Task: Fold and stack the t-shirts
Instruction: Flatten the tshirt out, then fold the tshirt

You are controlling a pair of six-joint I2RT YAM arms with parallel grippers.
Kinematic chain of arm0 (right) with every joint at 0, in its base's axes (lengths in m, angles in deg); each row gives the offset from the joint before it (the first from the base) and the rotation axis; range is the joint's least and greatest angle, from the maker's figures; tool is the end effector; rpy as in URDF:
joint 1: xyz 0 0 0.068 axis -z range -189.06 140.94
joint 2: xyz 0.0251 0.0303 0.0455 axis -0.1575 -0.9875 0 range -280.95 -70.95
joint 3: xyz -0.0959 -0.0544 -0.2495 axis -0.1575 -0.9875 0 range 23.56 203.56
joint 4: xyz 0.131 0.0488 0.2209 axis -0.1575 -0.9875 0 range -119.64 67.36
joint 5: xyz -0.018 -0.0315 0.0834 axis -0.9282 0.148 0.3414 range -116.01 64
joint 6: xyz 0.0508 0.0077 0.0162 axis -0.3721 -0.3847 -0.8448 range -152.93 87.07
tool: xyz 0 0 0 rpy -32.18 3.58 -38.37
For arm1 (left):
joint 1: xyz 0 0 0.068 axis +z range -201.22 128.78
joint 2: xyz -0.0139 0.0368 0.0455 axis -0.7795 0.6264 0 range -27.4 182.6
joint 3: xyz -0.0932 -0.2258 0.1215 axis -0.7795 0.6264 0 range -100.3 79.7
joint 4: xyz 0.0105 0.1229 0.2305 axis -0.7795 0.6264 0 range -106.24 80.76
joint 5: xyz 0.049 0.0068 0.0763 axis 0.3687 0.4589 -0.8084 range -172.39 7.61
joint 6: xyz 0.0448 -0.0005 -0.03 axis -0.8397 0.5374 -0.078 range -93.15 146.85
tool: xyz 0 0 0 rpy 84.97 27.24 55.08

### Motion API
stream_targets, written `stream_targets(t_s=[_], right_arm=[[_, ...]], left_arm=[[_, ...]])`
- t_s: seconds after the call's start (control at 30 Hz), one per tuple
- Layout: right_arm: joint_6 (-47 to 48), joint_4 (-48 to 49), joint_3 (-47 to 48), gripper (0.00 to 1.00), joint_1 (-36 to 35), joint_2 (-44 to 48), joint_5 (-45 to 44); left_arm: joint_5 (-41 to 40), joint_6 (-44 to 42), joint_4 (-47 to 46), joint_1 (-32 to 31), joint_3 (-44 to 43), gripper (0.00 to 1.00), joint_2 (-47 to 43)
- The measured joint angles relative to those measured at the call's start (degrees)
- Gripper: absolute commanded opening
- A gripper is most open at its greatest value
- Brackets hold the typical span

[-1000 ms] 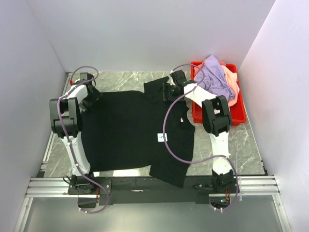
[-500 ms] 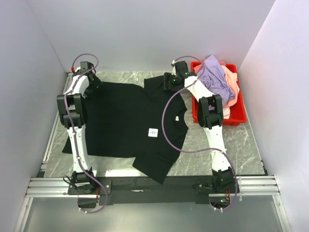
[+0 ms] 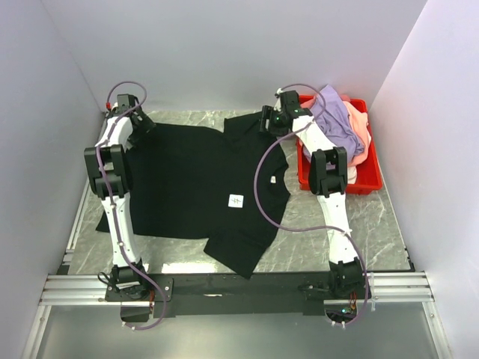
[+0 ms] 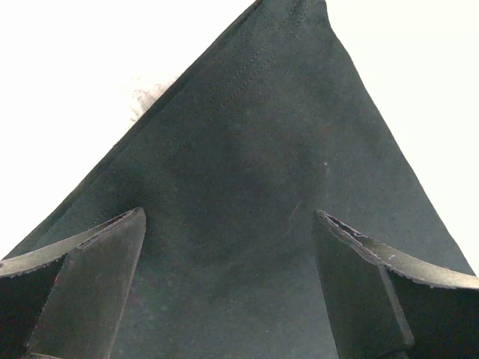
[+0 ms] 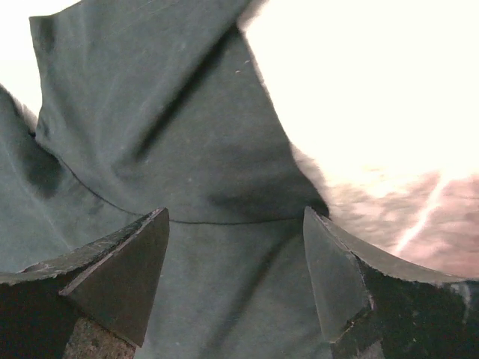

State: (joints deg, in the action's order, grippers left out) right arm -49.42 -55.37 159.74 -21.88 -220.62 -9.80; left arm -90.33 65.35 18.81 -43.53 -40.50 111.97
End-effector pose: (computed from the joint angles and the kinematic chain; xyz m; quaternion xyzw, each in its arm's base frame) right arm 0.5584 0.1372 0.1700 -0.0231 0.9198 0.2199 0.3241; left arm 0.5298 0.0764 0.1730 -0.3919 0.8650 -0.0179 0.3130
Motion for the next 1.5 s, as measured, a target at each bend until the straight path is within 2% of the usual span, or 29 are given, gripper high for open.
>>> stream_targets(t_s=[0.27,0.37,0.47,0.63,0.8,0.97,1.1,1.27,1.3,1.4,1.5], right_arm=[[0.0,1.8,1.7,0.79,1.2,-0.7,0.0],[0.5,2.6,1.7,0.79,1.2,-0.7,1.1],[2.2,2.6,1.7,0.82,0.6,-0.3,0.7],[6.9,1.8,-1.2,0.85,-2.3,4.5,-4.8],[9.6,1.4,-11.1,0.86,-7.2,17.6,-9.3],[10.2,2.8,-25.6,0.86,-11.9,33.5,-12.2],[9.4,3.2,-33.9,0.86,-13.5,40.8,-13.3],[6.7,3.5,-41.3,0.86,-14.3,43.4,-13.4],[6.1,3.6,-42.6,0.86,-14.4,43.4,-13.1],[5.2,2.5,-44.9,0.86,-15.0,43.4,-12.3],[4.7,1.7,-45.2,0.86,-15.7,43.5,-12.3]], left_arm=[[0.8,0.0,-1.5,0.1,3.8,0.99,-2.6],[-0.5,0.3,-1.0,0.1,9.1,0.99,-6.6],[-2.5,1.5,0.1,0.3,18.3,0.99,-14.6],[-6.9,5.4,-0.7,1.6,37.9,0.99,-34.6],[-10.3,11.4,-1.4,5.2,55.4,0.99,-49.7],[-9.5,15.7,-3.2,13.4,71.1,0.98,-56.8],[-9.0,17.5,-3.1,19.2,78.7,0.94,-64.0],[-9.4,18.2,-5.4,23.3,82.0,0.86,-71.5],[-9.1,18.2,-6.2,23.9,82.4,0.79,-71.6],[-7.8,17.7,-7.9,25.3,82.8,0.69,-69.8],[-6.9,17.1,-8.9,26.0,82.9,0.63,-66.5]])
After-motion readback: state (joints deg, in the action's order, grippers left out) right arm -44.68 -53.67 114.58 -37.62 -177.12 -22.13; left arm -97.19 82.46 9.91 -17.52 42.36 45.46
